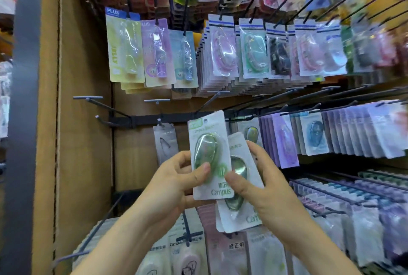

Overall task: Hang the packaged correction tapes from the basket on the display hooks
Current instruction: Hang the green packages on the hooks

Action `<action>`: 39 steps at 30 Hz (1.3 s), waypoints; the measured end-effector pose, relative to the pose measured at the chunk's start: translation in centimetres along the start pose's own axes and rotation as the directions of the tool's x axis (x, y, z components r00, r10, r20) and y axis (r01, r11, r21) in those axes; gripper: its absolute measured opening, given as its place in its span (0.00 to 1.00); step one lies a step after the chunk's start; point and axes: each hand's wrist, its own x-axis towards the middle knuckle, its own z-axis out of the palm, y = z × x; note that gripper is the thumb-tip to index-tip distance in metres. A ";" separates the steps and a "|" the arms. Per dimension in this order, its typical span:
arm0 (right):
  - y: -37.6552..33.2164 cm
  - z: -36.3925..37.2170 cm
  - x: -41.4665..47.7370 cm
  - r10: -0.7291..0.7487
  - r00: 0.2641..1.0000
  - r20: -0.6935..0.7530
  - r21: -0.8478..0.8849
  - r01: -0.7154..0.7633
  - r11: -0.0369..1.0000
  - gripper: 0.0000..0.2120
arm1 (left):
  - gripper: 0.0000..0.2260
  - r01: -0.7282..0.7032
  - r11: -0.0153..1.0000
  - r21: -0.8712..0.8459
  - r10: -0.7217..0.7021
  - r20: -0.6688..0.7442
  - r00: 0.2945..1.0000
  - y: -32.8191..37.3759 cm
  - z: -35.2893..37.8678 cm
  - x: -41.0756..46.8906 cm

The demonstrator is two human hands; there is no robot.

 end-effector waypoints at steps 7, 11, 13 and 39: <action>-0.7 -5.7 -1.8 0.018 1.000 -0.024 -0.070 -0.019 0.997 0.24 | 0.17 -0.001 1.000 0.023 0.002 -0.015 1.000 -0.8 3.9 1.0; -0.3 -9.7 -2.0 0.027 0.994 -0.106 -0.071 -0.035 0.997 0.19 | 0.08 -0.012 0.985 0.175 0.017 -0.028 0.999 -1.0 5.8 2.7; 0.0 -11.3 -1.7 0.022 0.988 -0.154 -0.098 -0.037 0.995 0.19 | 0.09 -0.018 0.983 0.184 0.025 -0.037 0.999 -1.4 7.4 3.7; 3.4 -20.4 3.4 -0.092 0.995 -0.047 -0.008 0.092 0.996 0.16 | 0.19 -0.072 0.913 0.401 0.213 -0.319 0.924 -3.5 16.6 10.8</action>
